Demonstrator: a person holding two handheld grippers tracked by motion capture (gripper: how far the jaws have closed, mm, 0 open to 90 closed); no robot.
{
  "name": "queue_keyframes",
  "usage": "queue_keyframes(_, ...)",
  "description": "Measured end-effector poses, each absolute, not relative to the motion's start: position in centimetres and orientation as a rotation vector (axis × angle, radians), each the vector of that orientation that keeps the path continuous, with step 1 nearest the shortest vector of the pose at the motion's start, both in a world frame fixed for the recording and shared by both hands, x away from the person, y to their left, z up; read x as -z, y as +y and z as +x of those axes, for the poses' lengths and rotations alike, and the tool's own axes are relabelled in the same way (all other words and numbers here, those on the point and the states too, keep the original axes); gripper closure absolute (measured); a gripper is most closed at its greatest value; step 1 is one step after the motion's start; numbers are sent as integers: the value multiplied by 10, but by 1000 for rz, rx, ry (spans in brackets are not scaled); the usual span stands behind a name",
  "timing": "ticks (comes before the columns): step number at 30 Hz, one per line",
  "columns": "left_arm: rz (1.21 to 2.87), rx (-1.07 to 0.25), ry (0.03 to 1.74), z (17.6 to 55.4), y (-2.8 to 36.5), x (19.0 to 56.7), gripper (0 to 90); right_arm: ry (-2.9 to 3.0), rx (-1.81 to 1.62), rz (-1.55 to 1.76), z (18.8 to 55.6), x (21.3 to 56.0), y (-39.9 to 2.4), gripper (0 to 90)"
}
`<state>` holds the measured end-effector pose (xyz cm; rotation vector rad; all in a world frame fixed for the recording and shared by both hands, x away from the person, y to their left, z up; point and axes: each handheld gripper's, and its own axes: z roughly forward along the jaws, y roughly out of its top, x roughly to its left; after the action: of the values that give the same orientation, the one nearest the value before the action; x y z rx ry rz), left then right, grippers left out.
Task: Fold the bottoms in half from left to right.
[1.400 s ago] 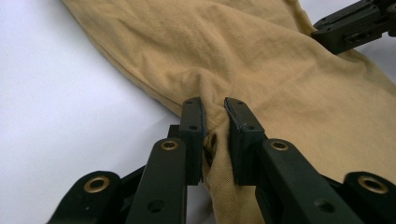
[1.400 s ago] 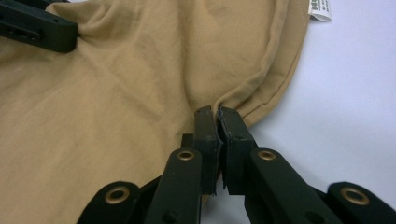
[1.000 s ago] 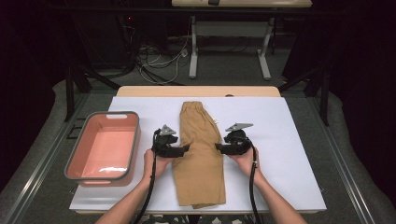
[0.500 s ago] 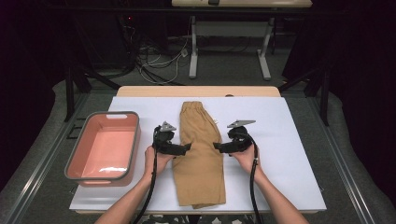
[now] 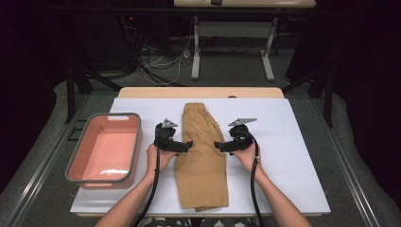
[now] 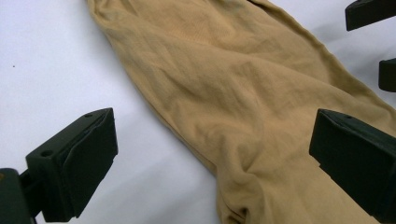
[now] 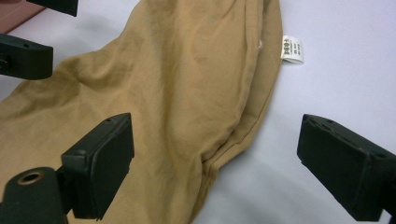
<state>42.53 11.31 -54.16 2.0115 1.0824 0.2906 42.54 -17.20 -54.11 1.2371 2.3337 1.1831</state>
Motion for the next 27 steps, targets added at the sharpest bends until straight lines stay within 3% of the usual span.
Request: queue_keyframes(27, 2014, -293, 1097, 422, 120, 544, 0, 2303, -1190, 1266, 451, 543, -149, 105)
